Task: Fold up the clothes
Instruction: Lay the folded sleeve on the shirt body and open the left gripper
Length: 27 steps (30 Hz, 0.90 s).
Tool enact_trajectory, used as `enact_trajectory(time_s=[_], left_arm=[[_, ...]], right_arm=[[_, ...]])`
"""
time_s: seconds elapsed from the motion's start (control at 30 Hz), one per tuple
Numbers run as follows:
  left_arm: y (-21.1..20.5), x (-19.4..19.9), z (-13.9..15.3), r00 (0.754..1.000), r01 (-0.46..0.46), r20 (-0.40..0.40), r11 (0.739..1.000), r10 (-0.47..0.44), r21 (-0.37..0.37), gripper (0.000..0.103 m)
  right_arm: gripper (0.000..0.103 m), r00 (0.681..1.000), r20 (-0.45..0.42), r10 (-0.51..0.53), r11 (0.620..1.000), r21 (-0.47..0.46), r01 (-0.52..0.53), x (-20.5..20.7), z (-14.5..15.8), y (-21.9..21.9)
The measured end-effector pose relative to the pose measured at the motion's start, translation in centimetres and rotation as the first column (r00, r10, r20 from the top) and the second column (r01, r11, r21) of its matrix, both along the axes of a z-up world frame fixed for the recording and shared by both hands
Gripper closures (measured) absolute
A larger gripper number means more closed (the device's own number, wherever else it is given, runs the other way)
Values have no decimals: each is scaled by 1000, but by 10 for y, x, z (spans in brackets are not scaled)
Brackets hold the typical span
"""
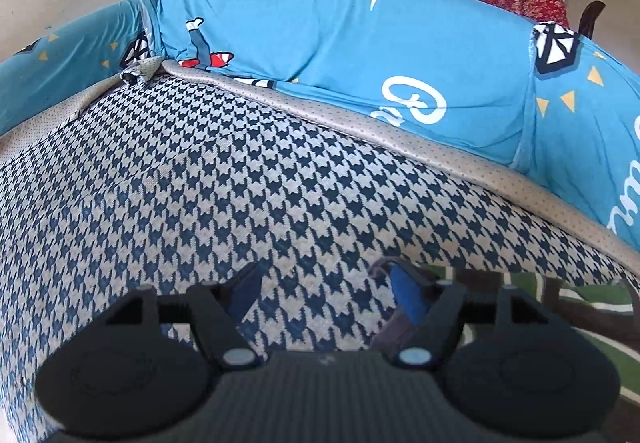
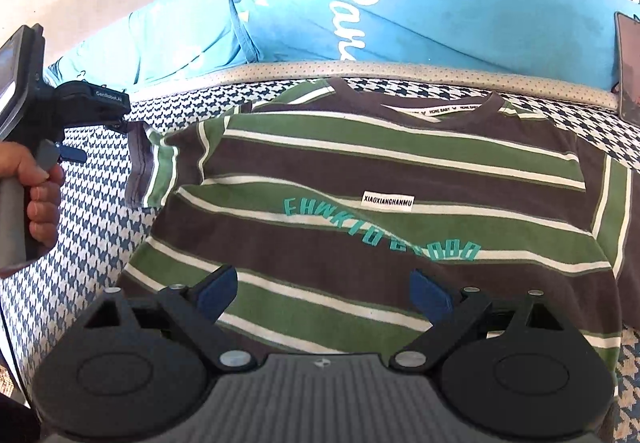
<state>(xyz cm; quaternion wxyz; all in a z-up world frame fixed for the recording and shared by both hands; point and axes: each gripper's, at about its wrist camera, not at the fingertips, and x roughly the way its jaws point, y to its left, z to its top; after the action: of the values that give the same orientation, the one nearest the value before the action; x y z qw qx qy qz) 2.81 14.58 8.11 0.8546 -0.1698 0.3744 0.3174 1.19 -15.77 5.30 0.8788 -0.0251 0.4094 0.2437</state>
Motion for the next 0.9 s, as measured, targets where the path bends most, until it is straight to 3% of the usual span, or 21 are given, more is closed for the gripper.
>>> enact_trajectory(time_s=[0.33,0.5,0.63,0.9], left_arm=[[-52,3,-1,972,234,-16,970,-235,-61,21],[-62,-6,-8,968,243,-32,962,-249,-121,10],[-73,-8,-12,953,290,-41,945,-299,-150,10],[-83,1,-20,938,322,-77,933,-337,-158,10]], right_arm=[[16,1000,23,-10,995,103,7,40,2,5],[16,999,50,4,991,132,-11,57,2,4],[16,999,52,8,987,158,-16,76,-4,3],[31,999,46,-18,966,258,6,110,-5,4]])
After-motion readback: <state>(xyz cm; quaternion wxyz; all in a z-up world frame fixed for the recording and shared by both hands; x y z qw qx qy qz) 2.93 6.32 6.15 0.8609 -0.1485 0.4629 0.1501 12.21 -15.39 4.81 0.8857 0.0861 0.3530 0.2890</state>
